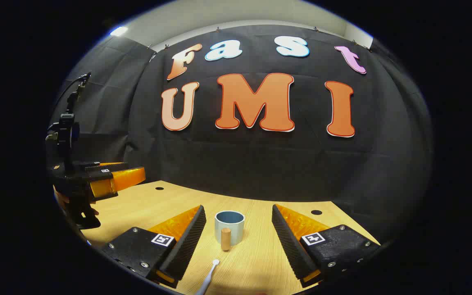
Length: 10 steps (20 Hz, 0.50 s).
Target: Put the toothbrush and toothpaste on the desktop into the cup, then pick up the cup and place it on the coaster on the desktop.
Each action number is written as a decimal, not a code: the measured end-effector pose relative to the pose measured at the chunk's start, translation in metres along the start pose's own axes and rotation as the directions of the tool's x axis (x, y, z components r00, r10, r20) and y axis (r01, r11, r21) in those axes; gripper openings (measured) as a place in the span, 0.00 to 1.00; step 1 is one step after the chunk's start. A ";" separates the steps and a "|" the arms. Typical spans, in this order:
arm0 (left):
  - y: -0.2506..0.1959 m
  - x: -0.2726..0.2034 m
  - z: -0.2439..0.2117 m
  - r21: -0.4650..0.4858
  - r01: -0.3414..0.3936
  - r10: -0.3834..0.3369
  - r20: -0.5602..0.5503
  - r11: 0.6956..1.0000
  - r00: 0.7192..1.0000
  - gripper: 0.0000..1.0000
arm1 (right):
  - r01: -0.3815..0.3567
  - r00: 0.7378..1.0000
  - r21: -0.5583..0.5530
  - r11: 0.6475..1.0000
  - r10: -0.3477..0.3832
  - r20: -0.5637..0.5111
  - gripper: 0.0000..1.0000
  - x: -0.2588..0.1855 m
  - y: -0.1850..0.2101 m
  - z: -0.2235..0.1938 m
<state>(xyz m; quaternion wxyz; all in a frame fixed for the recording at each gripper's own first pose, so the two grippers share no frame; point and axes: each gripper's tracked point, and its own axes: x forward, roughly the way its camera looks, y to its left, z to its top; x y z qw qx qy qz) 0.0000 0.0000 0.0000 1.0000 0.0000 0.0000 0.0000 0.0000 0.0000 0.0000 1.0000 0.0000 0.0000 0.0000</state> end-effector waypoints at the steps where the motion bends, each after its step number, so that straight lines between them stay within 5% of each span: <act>1: -0.001 0.000 -0.001 0.000 0.002 -0.002 0.000 1.000 1.000 0.98 | -0.004 1.000 0.000 1.000 0.004 0.003 0.98 0.000 0.002 0.001; 10: 0.003 0.001 -0.007 -0.002 -0.010 0.010 -0.034 1.000 0.999 0.98 | -0.017 1.000 0.033 0.999 0.018 -0.026 0.98 0.000 0.002 -0.003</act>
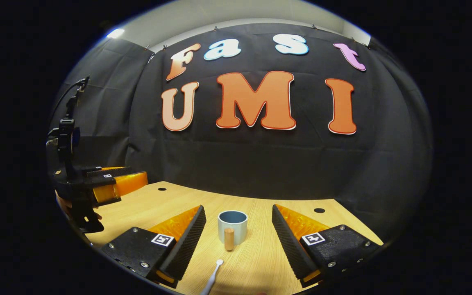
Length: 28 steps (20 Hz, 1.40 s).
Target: Put the toothbrush and toothpaste on the desktop into the cup, then pick up the cup and place it on the coaster on the desktop.
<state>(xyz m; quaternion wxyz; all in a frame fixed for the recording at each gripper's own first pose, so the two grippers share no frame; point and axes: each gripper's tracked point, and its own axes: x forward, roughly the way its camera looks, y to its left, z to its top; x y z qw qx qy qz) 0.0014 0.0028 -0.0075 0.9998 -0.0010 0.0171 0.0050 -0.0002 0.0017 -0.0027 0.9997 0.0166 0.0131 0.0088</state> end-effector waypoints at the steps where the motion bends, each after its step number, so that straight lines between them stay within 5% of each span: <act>1: 0.000 0.001 -0.003 0.000 -0.002 0.002 -0.010 1.000 1.000 0.98 | -0.002 1.000 0.009 1.000 0.002 -0.008 0.98 0.000 0.000 -0.002; 10: -0.013 0.002 -0.048 0.000 0.051 -0.050 -0.197 0.999 0.979 0.98 | -0.005 0.988 0.025 1.000 0.009 -0.153 0.98 0.003 0.002 -0.042; 17: -0.022 -0.003 -0.085 0.013 0.106 -0.095 -0.348 0.994 0.933 0.98 | -0.002 0.943 0.044 0.999 0.016 -0.333 0.89 0.002 0.010 -0.087; 28: -0.023 -0.024 -0.165 0.003 0.111 -0.086 -0.615 0.994 0.784 0.99 | -0.028 0.835 0.069 0.997 0.061 -0.547 0.88 -0.012 0.032 -0.147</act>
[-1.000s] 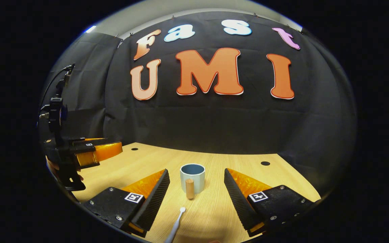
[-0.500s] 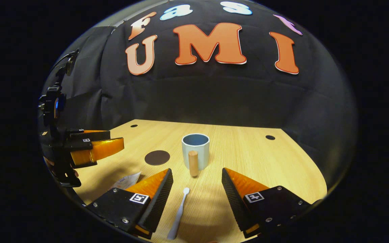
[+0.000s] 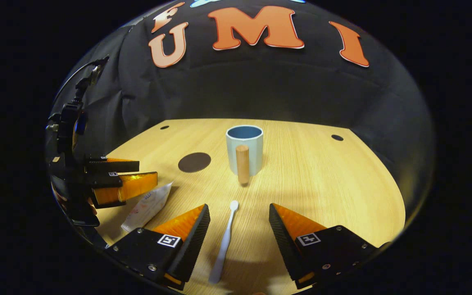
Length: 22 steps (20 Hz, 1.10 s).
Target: Put the toothbrush and toothpaste on the desktop into the cup, then pick up the cup and place it on the coaster on the desktop.
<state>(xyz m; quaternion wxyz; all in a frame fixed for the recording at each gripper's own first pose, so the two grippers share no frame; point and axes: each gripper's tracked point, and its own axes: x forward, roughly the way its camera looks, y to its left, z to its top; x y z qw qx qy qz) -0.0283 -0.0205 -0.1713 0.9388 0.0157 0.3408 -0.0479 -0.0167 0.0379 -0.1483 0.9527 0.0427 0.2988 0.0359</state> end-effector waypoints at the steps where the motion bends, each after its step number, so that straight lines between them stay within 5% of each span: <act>1: 0.001 0.000 -0.006 -0.002 0.001 -0.001 -0.018 1.000 1.000 0.99 | 0.003 1.000 -0.005 1.000 -0.003 -0.031 0.88 0.002 -0.001 -0.013; 4: 0.002 0.001 -0.015 0.008 0.001 0.000 -0.055 1.000 0.998 0.96 | 0.011 0.994 -0.019 1.000 -0.013 -0.106 0.70 0.008 0.001 -0.030; 7: 0.001 0.001 -0.028 0.007 0.003 -0.002 -0.092 1.000 0.996 0.99 | 0.016 0.991 -0.037 0.999 -0.020 -0.132 0.66 0.008 0.001 -0.037; 9: -0.001 0.003 -0.037 -0.001 0.005 -0.005 -0.124 1.000 0.992 0.89 | 0.010 0.987 -0.019 1.000 -0.013 -0.159 0.63 0.007 0.005 -0.039; 15: -0.008 0.009 -0.059 0.004 0.009 -0.008 -0.195 1.000 0.981 0.87 | 0.013 0.980 -0.011 1.000 -0.015 -0.199 0.35 0.010 0.017 -0.031; 18: -0.010 0.007 -0.058 0.012 -0.001 0.004 -0.194 1.000 0.981 0.77 | 0.025 0.980 -0.022 0.999 -0.029 -0.198 0.20 0.013 0.023 -0.030; 20: -0.016 0.007 -0.056 0.016 0.004 0.000 -0.195 1.000 0.981 0.52 | 0.028 0.979 -0.029 0.999 -0.033 -0.200 0.16 0.014 0.026 -0.028; 21: -0.016 0.008 -0.057 0.012 -0.003 0.005 -0.200 1.000 0.980 0.47 | 0.023 0.979 -0.017 1.000 -0.026 -0.200 0.13 0.017 0.027 -0.027; 22: -0.016 0.009 -0.055 0.017 -0.001 0.004 -0.196 1.000 0.981 0.26 | 0.019 0.980 -0.001 1.000 -0.019 -0.198 0.11 0.015 0.026 -0.026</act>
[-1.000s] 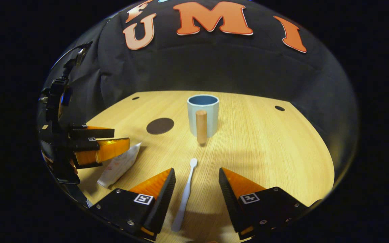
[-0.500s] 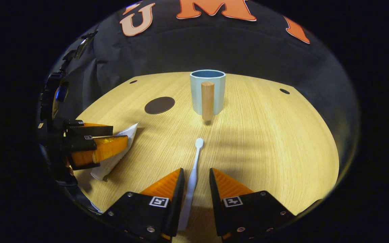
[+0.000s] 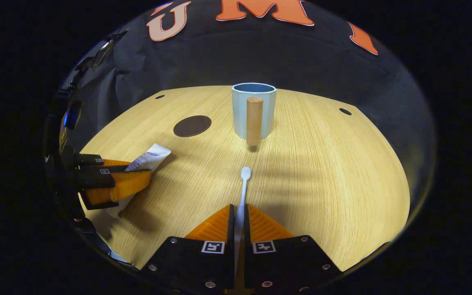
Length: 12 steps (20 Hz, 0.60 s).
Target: Put the toothbrush and toothpaste on the desktop into the cup, then pick up the cup and place it on the coaster on the desktop.
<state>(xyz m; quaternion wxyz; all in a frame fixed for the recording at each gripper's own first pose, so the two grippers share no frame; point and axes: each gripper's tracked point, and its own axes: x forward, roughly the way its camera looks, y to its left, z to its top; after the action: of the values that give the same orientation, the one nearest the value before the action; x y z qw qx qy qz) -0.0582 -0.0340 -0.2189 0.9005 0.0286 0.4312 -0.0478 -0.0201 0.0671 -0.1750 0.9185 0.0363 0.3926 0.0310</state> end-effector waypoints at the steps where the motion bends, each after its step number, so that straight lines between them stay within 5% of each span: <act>1: 0.000 0.001 0.004 -0.007 0.000 0.000 0.002 1.000 1.000 0.26 | -0.007 1.000 0.016 1.000 0.007 0.002 0.09 -0.001 0.000 0.001; 11: 0.005 -0.005 0.013 -0.068 0.002 0.002 0.059 0.998 0.998 0.21 | -0.069 0.988 0.042 0.997 0.062 0.140 0.06 -0.017 0.001 0.045; 12: 0.005 -0.001 0.013 -0.084 0.007 -0.002 0.060 0.996 0.998 0.14 | -0.075 0.985 0.038 0.996 0.068 0.158 0.06 -0.021 0.002 0.053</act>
<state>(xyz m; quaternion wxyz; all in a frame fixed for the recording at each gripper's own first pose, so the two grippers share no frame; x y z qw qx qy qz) -0.0480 -0.0307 -0.2100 0.9134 -0.0116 0.4056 -0.0324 0.0034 0.0648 -0.1234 0.9437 0.0727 0.3185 0.0523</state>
